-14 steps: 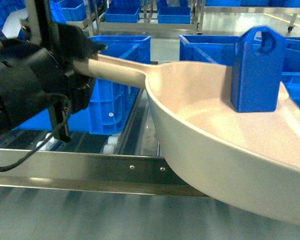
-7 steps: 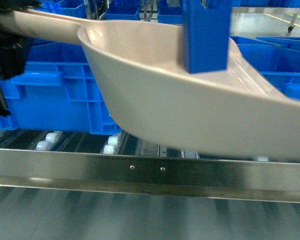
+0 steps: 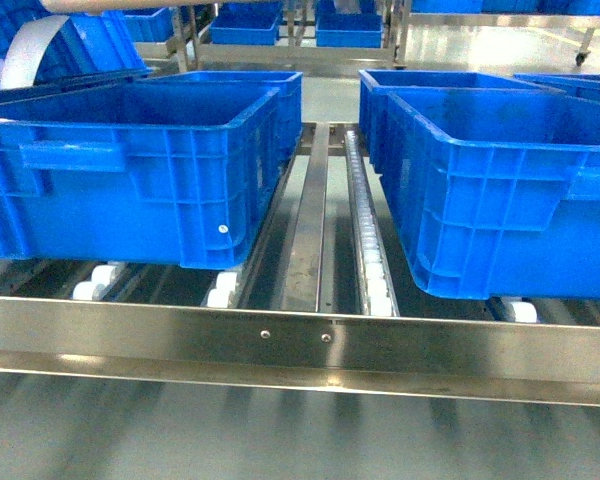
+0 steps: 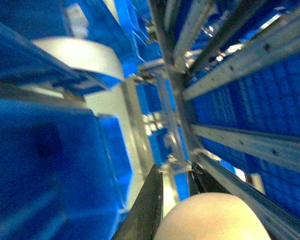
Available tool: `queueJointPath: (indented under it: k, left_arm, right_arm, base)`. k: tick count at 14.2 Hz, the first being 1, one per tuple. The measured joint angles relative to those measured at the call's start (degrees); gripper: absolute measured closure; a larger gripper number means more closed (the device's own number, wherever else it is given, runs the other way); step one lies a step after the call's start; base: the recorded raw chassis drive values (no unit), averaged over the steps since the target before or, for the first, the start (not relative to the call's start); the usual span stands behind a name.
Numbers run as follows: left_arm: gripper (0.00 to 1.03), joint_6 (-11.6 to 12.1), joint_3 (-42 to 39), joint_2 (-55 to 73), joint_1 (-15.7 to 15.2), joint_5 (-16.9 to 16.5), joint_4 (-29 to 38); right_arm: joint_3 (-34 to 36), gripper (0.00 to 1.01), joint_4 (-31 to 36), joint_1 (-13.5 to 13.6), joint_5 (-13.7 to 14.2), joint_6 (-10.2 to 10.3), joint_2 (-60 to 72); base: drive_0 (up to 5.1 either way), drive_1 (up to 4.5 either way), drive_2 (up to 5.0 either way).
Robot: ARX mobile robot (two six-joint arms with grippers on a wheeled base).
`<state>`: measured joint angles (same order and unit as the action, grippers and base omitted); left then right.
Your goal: Place part in tray to right shelf
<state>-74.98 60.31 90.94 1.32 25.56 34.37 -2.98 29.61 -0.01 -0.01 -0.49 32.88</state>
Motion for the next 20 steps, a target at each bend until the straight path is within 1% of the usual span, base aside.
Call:
queueJointPath:
  k: [1, 2, 3, 4, 5, 6, 7, 8, 10, 11, 12, 13, 14, 15, 16, 17, 18, 19, 20]
  left_arm:
    - [0.91, 2.9, 6.8, 4.2, -0.7, 4.6, -5.7]
    - [0.91, 7.3, 14.3, 8.6, -0.7, 7.6, -10.2]
    - [0.91, 12.3, 21.0, 12.5, -0.7, 9.5, -13.8]
    - [0.91, 18.0, 25.4, 15.0, -0.7, 12.3, -15.4]
    - [0.91, 22.7, 26.8, 15.5, -0.7, 13.7, -14.9]
    - [0.91, 24.9, 26.9, 15.0, -0.7, 14.7, -14.1]
    - [0.91, 26.4, 26.9, 14.4, -0.7, 15.0, -13.5]
    - [0.91, 27.0, 26.6, 14.0, -1.0, 14.7, -13.6]
    - [0.91, 26.8, 24.5, 12.5, -1.0, 12.9, -12.7]
    - [0.91, 25.6, 22.2, 10.9, -0.7, 11.6, -12.5]
    - [0.91, 23.6, 18.3, 7.8, -0.2, 10.2, -11.2]
    - [0.91, 20.7, 13.8, 4.0, 0.1, 7.6, -8.3]
    - [0.91, 16.4, 8.8, -0.6, 0.4, 5.1, -4.9]
    - [0.91, 11.2, 1.6, -6.6, 1.4, 1.5, 0.1]
    - [0.91, 7.9, -5.6, -12.0, 3.3, 0.5, 3.0]
    - [0.91, 7.8, -11.6, -15.7, 6.1, -0.9, 6.3]
    - [0.91, 10.0, -14.1, -16.5, 9.9, -4.6, 10.6]
    - [0.91, 13.8, -14.2, -16.5, 13.9, -5.6, 9.4]
    - [0.91, 17.2, -14.0, -16.9, 14.5, -7.5, 6.2]
  right_arm:
    - [0.0, 0.03, 0.0, 0.0, 0.0, 0.0, 0.0]
    - [0.0, 0.03, 0.0, 0.0, 0.0, 0.0, 0.0]
    - [0.0, 0.03, 0.0, 0.0, 0.0, 0.0, 0.0]
    - [0.0, 0.03, 0.0, 0.0, 0.0, 0.0, 0.0]
    - [0.0, 0.03, 0.0, 0.0, 0.0, 0.0, 0.0]
    - [0.0, 0.03, 0.0, 0.0, 0.0, 0.0, 0.0]
    - [0.0, 0.03, 0.0, 0.0, 0.0, 0.0, 0.0]
    - [0.0, 0.03, 0.0, 0.0, 0.0, 0.0, 0.0]
    - [0.0, 0.03, 0.0, 0.0, 0.0, 0.0, 0.0]
    - [0.0, 0.03, 0.0, 0.0, 0.0, 0.0, 0.0]
    - [0.0, 0.03, 0.0, 0.0, 0.0, 0.0, 0.0]
    - [0.0, 0.03, 0.0, 0.0, 0.0, 0.0, 0.0]
    - [0.0, 0.03, 0.0, 0.0, 0.0, 0.0, 0.0]
    - [0.0, 0.03, 0.0, 0.0, 0.0, 0.0, 0.0]
    - [0.0, 0.03, 0.0, 0.0, 0.0, 0.0, 0.0]
    - [0.0, 0.03, 0.0, 0.0, 0.0, 0.0, 0.0]
    - [0.0, 0.03, 0.0, 0.0, 0.0, 0.0, 0.0]
    - [0.0, 0.03, 0.0, 0.0, 0.0, 0.0, 0.0]
    - [0.1, 0.14, -1.6, 0.0, 0.0, 0.1, -1.2]
  base:
    - [0.0, 0.00, 0.0]
    - [0.0, 0.00, 0.0]
    - [0.0, 0.00, 0.0]
    - [0.0, 0.00, 0.0]
    - [0.0, 0.00, 0.0]
    - [0.0, 0.00, 0.0]
    - [0.0, 0.00, 0.0]
    - [0.0, 0.00, 0.0]
    - [0.0, 0.00, 0.0]
    - [0.0, 0.00, 0.0]
    - [0.0, 0.00, 0.0]
    - [0.0, 0.00, 0.0]
    - [0.0, 0.00, 0.0]
    - [0.0, 0.00, 0.0]
    - [0.0, 0.00, 0.0]
    - [0.0, 0.00, 0.0]
    - [0.0, 0.00, 0.0]
    - [0.0, 0.00, 0.0]
    - [0.0, 0.00, 0.0]
